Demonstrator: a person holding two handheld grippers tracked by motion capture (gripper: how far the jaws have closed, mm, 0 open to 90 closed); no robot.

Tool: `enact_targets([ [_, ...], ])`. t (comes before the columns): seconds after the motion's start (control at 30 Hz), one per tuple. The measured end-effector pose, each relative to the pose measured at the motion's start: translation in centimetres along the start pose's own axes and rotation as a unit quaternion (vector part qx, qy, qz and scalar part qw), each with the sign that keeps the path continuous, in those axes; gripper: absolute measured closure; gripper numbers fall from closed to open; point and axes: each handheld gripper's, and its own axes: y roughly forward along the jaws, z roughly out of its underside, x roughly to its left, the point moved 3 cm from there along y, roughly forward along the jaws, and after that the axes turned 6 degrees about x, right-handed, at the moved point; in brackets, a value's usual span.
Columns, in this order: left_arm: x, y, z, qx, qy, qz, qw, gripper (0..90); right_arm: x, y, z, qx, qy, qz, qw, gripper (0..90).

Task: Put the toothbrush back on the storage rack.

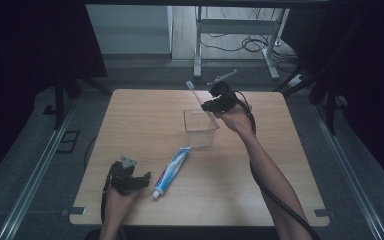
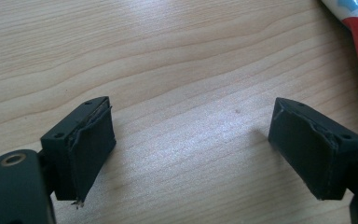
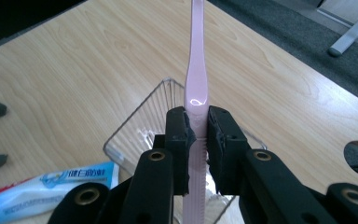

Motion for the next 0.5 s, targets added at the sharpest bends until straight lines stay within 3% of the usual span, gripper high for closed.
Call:
enact_targets([
  [0.5,0.0,0.0,0.0,0.001,-0.001,0.001,1.0000,14.1,0.0,2.5,-0.2,-0.011,-0.006,0.007,0.9999,78.4],
])
